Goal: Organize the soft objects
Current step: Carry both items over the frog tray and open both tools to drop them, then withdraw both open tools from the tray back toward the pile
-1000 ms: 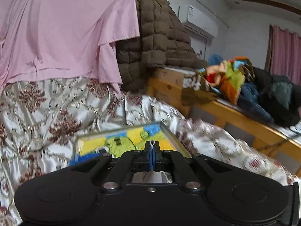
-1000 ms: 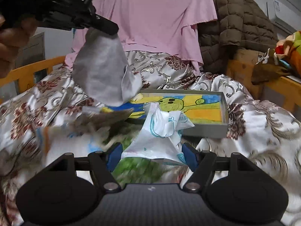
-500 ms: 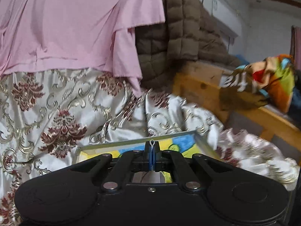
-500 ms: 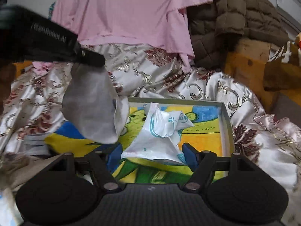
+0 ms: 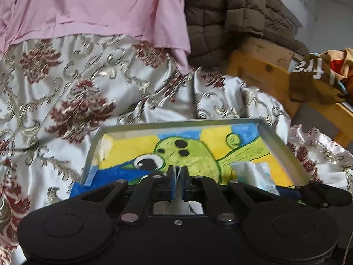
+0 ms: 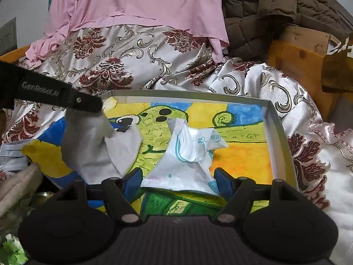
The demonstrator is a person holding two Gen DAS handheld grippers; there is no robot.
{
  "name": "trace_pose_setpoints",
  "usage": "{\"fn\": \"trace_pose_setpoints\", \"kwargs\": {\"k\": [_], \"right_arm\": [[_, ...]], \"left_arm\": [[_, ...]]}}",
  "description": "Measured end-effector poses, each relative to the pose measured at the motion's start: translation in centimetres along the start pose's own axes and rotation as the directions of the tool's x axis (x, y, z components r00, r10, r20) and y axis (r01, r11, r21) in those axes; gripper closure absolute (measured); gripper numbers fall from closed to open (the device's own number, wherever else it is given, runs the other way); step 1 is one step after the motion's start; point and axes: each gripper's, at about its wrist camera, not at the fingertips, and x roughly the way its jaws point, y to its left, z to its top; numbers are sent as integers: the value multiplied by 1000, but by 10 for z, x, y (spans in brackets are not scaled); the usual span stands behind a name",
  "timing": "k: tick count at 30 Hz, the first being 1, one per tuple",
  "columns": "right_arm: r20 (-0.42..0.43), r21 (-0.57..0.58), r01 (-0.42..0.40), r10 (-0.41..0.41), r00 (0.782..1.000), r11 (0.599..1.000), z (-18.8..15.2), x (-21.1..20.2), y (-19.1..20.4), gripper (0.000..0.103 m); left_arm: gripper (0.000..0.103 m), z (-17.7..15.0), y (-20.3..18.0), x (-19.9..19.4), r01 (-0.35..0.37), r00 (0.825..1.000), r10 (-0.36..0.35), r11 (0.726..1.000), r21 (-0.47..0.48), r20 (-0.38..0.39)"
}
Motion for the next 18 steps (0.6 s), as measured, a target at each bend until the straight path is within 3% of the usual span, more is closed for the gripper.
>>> {"fn": "trace_pose_setpoints", "kwargs": {"k": [3,7,11,15,18], "right_arm": [[-8,-4,12,-12,1000,1000,1,-1,2,26],[11,20,32,-32,999,999,4,-13,1,12],[51,42,29,-31,998,999,9,-40,0,10],[134,75,31,-41,990,997,11,-85,-1,2],[186,84,17,-32,982,996,12,-122,0,0]], "left_arm": [[80,-3,5,-4,-22,1000,22,1000,-16,-11],[42,-4,8,-17,-54,999,54,998,-14,-2],[37,-6,10,-40,-76,997,76,997,-17,25],[18,-13,8,-79,-81,990,84,996,-32,113],[9,-23,5,-118,-73,977,82,996,-54,196]]}}
